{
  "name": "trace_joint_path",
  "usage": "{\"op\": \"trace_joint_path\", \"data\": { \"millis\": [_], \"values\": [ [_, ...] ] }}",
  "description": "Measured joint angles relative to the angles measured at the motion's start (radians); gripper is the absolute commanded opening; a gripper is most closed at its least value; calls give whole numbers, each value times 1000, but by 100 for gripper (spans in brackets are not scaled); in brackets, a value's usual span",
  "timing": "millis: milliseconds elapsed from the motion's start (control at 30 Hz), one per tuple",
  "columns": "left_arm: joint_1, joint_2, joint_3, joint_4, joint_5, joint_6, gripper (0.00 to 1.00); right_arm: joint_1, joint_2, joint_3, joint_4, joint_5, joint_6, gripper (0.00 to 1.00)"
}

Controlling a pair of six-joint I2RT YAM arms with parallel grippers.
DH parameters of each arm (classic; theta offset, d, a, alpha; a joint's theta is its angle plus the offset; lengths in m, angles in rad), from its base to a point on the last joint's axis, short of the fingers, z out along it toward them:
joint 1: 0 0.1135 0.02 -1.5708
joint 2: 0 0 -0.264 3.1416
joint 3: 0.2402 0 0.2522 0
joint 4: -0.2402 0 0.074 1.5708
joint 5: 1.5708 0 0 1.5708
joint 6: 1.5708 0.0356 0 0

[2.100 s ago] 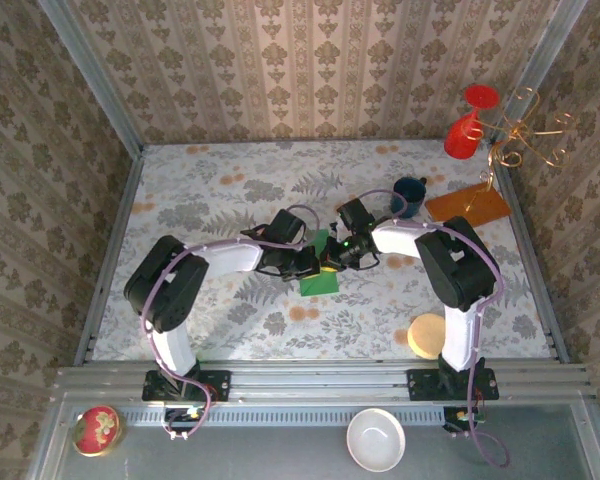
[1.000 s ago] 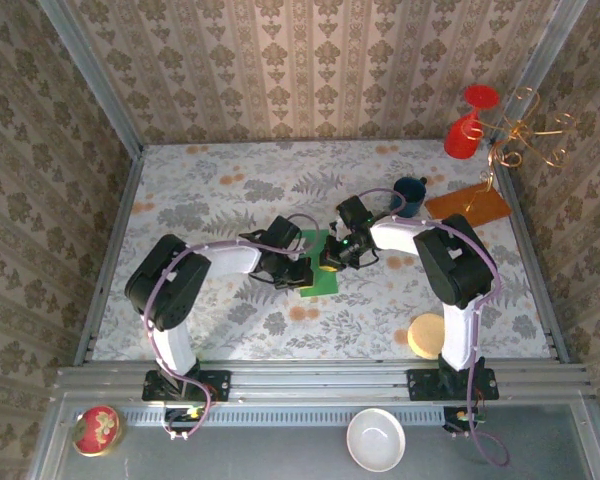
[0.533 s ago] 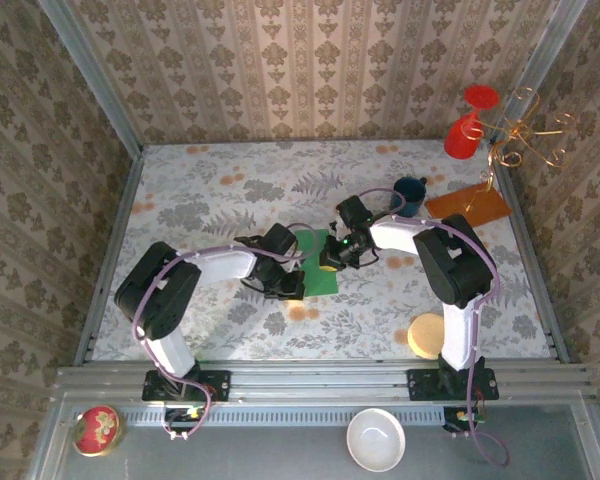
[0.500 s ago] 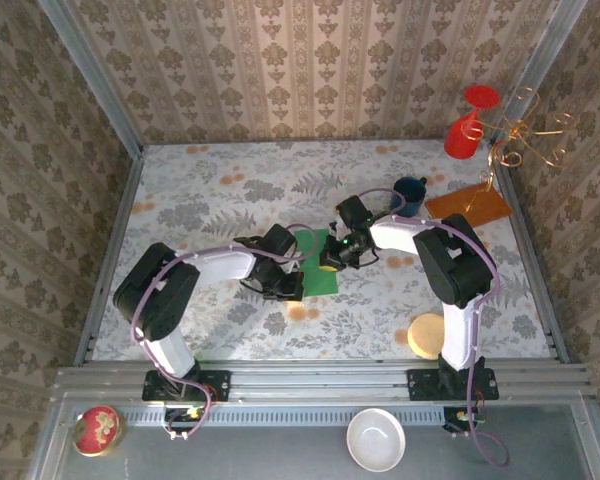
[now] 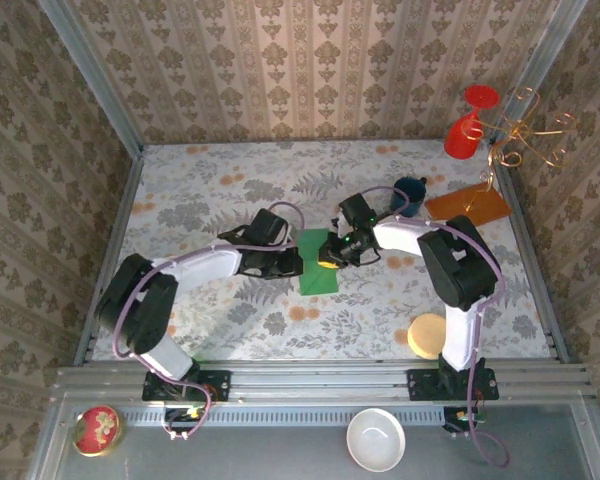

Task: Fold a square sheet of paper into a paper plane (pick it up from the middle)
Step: Fold the triangle a second time at the center of the table, then turn over the paper at the center of the table.

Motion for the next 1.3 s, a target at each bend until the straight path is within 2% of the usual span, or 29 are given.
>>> {"op": "trace_joint_path", "data": {
  "millis": [233, 533, 967, 1300],
  "values": [
    [1, 118, 77, 60, -14, -39, 15, -26, -127, -109, 72, 48, 73, 32],
    [32, 182, 96, 66, -42, -75, 17, -40, -132, -186, 118, 54, 143, 33],
    [46, 196, 44, 139, -33, -127, 20, -25, -92, -186, 179, 40, 205, 32],
    [53, 196, 18, 198, -14, -153, 20, -7, -61, -185, 217, 3, 227, 26]
  ]
}}
